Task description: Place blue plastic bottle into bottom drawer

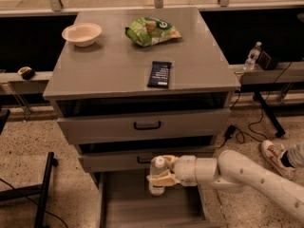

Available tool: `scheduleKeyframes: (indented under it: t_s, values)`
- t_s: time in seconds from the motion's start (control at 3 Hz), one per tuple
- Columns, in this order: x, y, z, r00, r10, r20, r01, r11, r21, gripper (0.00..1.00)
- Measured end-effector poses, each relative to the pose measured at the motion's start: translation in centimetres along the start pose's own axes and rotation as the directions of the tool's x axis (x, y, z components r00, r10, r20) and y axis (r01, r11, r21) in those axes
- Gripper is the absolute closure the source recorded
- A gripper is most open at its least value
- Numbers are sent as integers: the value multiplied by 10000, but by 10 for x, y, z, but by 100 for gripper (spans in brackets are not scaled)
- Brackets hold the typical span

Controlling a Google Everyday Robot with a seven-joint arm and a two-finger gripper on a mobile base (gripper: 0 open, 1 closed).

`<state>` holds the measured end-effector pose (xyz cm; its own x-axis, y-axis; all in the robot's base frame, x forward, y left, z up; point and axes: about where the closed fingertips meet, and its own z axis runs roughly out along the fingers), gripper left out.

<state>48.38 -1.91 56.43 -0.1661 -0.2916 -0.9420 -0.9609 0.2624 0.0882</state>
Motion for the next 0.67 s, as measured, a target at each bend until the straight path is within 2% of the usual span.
scheduleKeyframes:
  t_s: [0.33,0.67]
  values:
    - [52,-13,32,9975,-267,662,261,9996,87,100]
    - [114,-2,76,9930,-585,1030,628,9973,-392,100]
